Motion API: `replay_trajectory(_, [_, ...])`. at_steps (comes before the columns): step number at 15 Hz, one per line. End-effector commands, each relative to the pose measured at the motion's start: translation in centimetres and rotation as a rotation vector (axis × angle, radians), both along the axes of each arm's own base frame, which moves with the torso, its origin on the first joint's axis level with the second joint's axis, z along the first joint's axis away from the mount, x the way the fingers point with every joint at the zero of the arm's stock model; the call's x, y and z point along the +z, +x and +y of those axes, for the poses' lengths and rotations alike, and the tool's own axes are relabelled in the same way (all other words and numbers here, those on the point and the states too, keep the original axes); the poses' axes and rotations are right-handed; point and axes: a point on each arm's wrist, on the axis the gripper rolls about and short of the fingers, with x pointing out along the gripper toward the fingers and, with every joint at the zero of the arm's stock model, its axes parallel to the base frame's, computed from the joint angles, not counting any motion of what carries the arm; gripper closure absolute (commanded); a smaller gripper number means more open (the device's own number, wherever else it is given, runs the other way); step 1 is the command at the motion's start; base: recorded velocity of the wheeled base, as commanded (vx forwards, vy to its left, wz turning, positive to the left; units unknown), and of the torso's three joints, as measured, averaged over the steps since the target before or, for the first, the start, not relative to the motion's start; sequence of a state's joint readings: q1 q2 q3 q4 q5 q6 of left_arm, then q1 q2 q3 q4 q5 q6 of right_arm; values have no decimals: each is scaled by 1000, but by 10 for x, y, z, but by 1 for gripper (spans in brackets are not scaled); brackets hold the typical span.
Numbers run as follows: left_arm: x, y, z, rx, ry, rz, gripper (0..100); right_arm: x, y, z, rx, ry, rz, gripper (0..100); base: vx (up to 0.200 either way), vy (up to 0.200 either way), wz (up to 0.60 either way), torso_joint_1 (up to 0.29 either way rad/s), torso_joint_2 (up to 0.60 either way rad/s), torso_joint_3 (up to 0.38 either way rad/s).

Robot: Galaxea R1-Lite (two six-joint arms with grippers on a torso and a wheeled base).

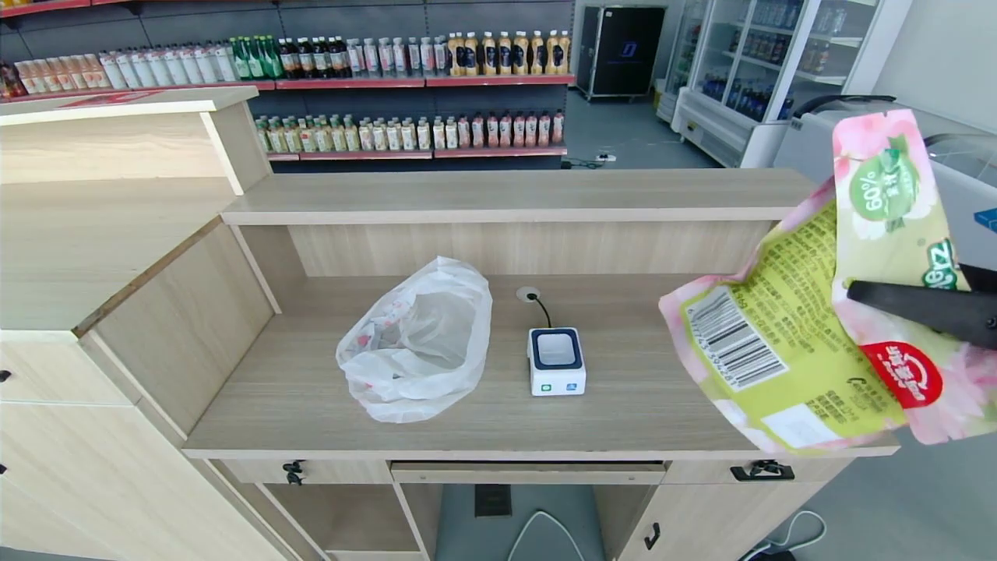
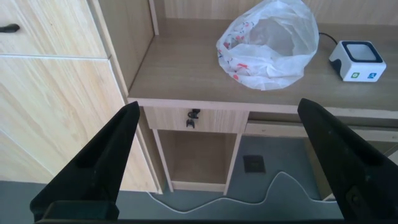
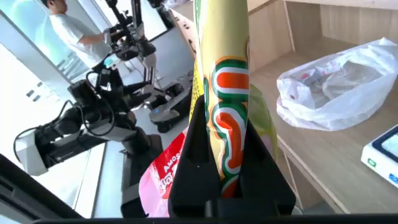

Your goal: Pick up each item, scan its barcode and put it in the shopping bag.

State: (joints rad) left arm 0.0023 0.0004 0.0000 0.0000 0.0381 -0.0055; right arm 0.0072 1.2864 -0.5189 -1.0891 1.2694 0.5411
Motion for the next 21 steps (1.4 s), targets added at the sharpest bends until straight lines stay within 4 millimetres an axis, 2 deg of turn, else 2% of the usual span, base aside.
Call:
replay_trajectory(1, [0, 0, 0, 1, -1, 0, 0, -2, -31, 2, 17, 15, 15, 100, 0, 0, 0, 0, 0, 0])
replay_trajectory(3, [0, 0, 0, 1, -1, 0, 0, 3, -36, 1, -11, 26, -7, 100, 0, 0, 0, 0, 0, 0])
replay_trajectory(6, [0, 0, 0, 1, -1, 0, 0, 26, -60, 1, -99, 102, -56, 100, 0, 0, 0, 0, 0, 0])
replay_trajectory(8, [0, 0, 0, 1, -1, 0, 0, 30, -74, 1, -88, 104, -86, 100, 0, 0, 0, 0, 0, 0])
replay_trajectory(11, [0, 0, 0, 1, -1, 0, 0, 30, -95, 10, 27, 102, -71, 100, 0, 0, 0, 0, 0, 0])
replay_trajectory(16, [0, 0, 0, 1, -1, 0, 0, 26, -84, 13, 21, 83, -57, 100, 0, 0, 0, 0, 0, 0])
replay_trajectory(21, [0, 0, 0, 1, -1, 0, 0, 54, -77, 14, 42, 113, -28, 100, 0, 0, 0, 0, 0, 0])
